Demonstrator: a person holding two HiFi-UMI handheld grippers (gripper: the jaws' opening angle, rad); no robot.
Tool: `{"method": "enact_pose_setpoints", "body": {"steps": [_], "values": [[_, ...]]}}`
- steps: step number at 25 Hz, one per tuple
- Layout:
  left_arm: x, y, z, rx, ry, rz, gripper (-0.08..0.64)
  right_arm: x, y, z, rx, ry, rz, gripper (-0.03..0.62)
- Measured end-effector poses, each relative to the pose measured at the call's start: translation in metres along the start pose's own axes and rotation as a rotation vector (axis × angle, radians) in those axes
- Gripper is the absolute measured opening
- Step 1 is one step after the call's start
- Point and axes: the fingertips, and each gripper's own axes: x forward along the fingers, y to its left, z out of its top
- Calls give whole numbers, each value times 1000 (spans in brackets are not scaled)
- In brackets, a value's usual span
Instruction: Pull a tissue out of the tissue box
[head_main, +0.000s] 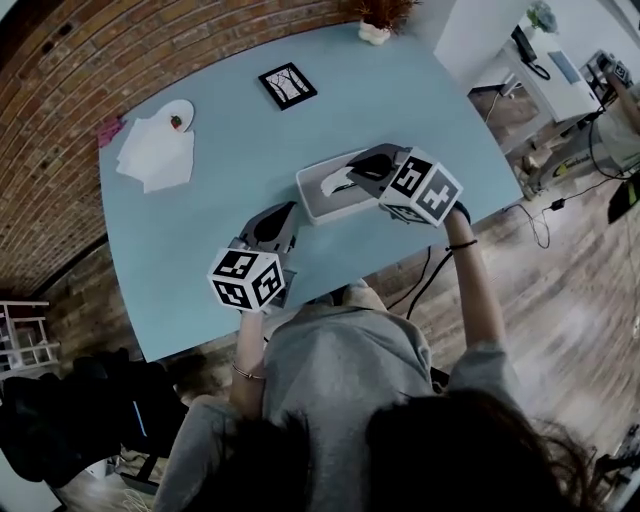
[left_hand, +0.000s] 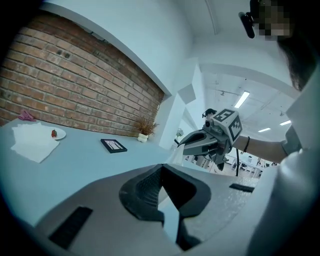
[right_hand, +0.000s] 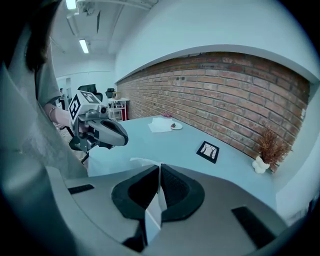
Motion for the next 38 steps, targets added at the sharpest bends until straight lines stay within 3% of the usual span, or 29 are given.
{"method": "enact_pose_setpoints", "body": {"steps": [23,38], "values": [[-10,-17,15,61,-31,-119,3,-33,7,10,93,-110,-145,3],[-15,-30,19,101,-55,-136,3,-63,20,14,136,-205,-221,3]]}}
